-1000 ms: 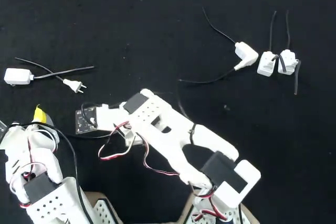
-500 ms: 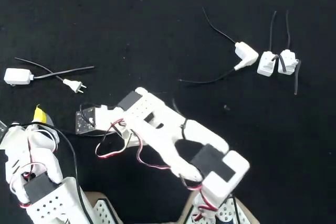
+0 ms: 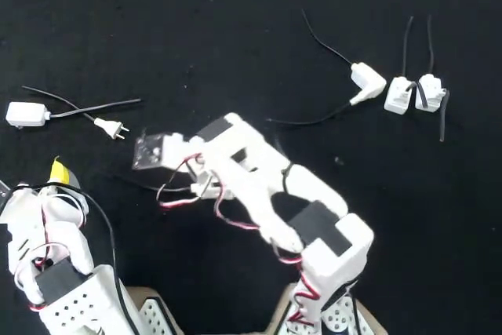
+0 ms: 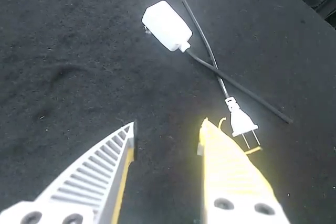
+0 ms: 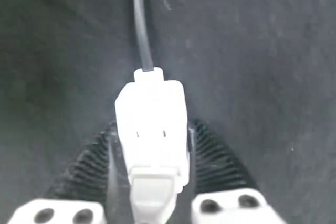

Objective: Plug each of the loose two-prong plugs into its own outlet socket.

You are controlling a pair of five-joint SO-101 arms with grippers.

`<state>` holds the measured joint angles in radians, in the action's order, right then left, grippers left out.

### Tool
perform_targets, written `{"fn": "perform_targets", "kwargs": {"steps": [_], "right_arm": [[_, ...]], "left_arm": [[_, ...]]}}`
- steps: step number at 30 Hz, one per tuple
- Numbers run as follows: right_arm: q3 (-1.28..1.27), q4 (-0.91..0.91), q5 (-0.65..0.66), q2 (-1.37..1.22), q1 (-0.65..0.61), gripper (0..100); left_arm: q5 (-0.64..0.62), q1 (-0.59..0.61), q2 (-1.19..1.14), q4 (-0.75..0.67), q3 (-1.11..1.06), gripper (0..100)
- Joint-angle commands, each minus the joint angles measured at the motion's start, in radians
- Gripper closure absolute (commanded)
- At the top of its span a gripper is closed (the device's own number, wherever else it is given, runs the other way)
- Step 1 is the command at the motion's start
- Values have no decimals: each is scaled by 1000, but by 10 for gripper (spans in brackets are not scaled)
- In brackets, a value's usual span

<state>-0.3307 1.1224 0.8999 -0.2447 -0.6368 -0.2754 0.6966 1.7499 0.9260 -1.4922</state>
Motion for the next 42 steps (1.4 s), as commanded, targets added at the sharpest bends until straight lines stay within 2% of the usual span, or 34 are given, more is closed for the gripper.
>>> {"fn": "perform_targets", "kwargs": {"steps": [1, 6, 9, 14, 19, 30, 36, 42], "right_arm": [[64, 57, -54, 101, 63, 988], [76, 123, -345, 321, 172, 987], [139, 176, -425, 406, 307, 987], [309, 189, -569, 400, 566, 985], [484, 172, -658, 248, 706, 985], [1023, 255, -664, -309, 741, 986], [1369, 368, -766, -601, 743, 984], [1689, 459, -770, -860, 760, 983]], "left_arm": [[-8, 2, 11, -17, 61, 798], [-8, 2, 11, -18, 61, 798], [-8, 2, 11, -18, 59, 798], [-8, 1, 11, -20, 58, 798], [-8, 1, 11, -20, 58, 798], [-8, 1, 11, -20, 56, 798], [-8, 1, 11, -20, 56, 798], [-8, 1, 11, -20, 56, 798]]}}
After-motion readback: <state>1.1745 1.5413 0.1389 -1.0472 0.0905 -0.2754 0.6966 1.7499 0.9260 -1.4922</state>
